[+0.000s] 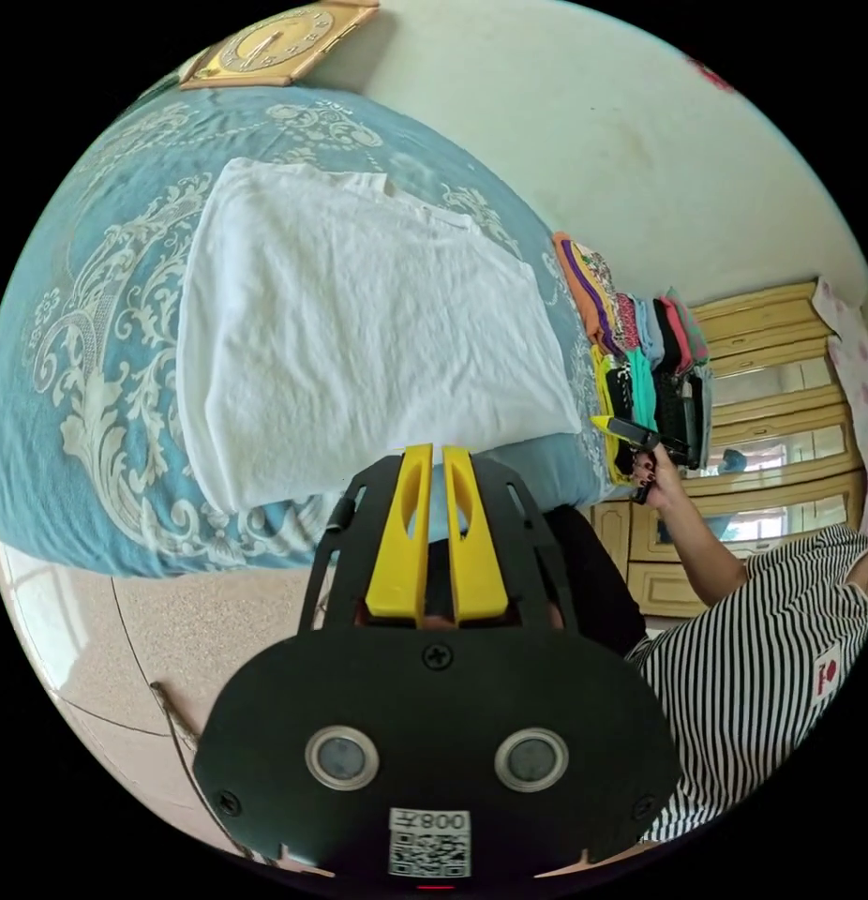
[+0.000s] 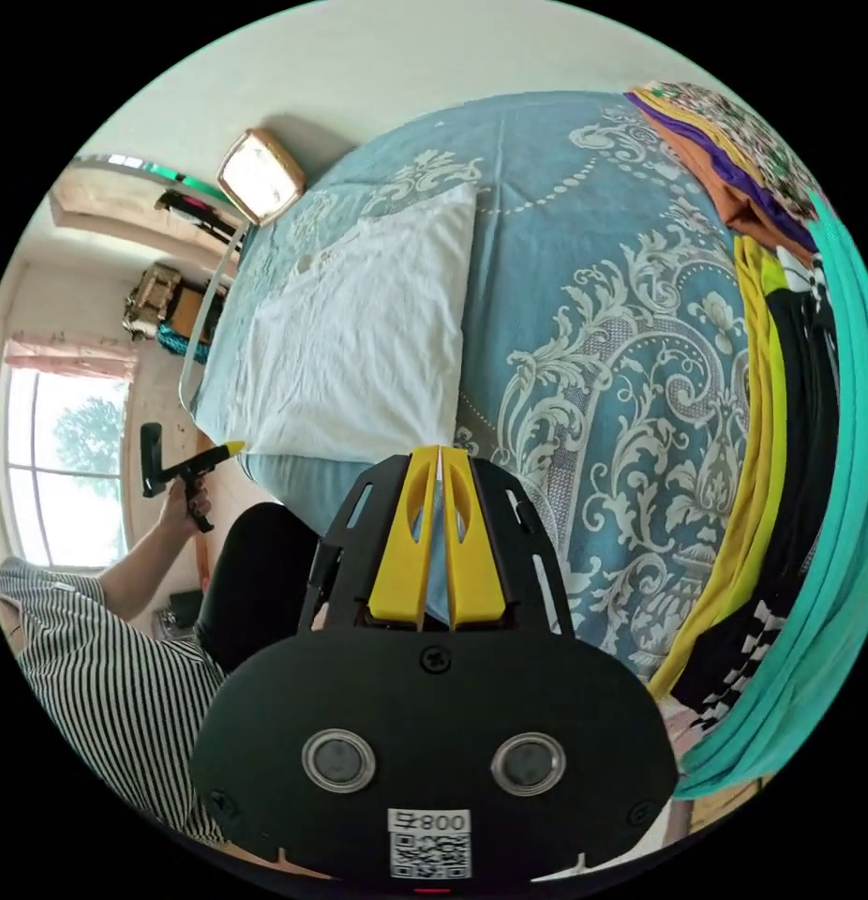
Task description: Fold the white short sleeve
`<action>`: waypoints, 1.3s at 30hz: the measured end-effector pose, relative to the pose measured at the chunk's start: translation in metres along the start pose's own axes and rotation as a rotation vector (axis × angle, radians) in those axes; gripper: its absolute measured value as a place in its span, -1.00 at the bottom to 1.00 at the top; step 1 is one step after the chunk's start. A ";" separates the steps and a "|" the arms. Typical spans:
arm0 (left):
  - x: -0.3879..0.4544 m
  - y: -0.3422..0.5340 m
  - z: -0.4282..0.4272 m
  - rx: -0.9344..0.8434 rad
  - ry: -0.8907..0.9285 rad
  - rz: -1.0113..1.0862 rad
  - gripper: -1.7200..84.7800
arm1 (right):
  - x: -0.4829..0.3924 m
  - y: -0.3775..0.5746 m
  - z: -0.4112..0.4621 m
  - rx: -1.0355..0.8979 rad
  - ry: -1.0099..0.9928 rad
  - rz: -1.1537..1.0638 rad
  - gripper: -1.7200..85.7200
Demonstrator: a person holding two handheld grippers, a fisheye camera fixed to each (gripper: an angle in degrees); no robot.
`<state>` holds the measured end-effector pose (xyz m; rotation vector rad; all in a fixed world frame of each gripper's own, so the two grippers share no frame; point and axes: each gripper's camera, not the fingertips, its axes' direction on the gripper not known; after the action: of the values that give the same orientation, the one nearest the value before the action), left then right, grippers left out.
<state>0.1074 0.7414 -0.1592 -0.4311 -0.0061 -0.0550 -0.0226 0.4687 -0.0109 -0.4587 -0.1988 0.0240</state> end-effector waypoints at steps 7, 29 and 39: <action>0.079 -0.025 0.080 -0.093 0.057 0.204 -0.82 | 0.044 0.013 0.009 0.012 -0.199 0.128 -0.80; 0.299 -0.091 0.275 -0.143 -0.156 0.644 -0.91 | 0.039 -0.042 -0.021 0.043 -0.435 -0.031 -0.93; 0.249 -0.112 0.242 -0.001 0.070 0.341 -0.94 | 0.094 -0.101 -0.017 0.167 -0.548 0.095 -0.88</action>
<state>0.3514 0.7278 0.1119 -0.4261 0.1359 0.2656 0.0706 0.3767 0.0360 -0.2861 -0.7076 0.2588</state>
